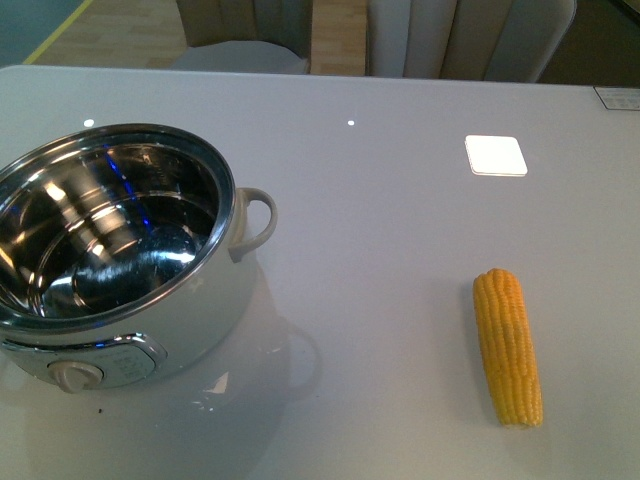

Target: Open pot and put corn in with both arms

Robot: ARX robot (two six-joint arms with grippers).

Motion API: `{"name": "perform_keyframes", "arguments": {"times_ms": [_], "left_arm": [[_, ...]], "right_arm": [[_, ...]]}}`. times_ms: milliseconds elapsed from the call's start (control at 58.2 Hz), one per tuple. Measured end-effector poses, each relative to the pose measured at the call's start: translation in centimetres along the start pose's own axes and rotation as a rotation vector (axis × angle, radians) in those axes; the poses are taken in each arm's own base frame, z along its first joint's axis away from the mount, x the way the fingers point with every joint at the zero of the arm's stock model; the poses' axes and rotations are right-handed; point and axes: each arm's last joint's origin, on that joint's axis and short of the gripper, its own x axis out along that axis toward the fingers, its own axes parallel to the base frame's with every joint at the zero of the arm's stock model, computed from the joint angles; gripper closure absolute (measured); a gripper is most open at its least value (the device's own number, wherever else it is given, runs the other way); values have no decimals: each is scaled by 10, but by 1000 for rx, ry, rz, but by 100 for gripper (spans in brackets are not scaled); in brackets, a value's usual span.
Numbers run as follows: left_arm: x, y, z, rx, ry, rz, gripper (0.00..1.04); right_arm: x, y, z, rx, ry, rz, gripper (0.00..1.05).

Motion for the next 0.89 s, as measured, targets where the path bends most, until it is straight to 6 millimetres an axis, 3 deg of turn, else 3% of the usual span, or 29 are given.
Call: {"name": "perform_keyframes", "arguments": {"times_ms": [395,532,893], "left_arm": [[-12,-17,-2,66,26,-17,101],[-15,-28,-2,69,25,-30,102],[-28,-28,-5,69,30,-24,102]], "right_arm": [[0,0,0,0,0,0,9],[0,0,0,0,0,0,9],[0,0,0,0,0,0,9]]}}
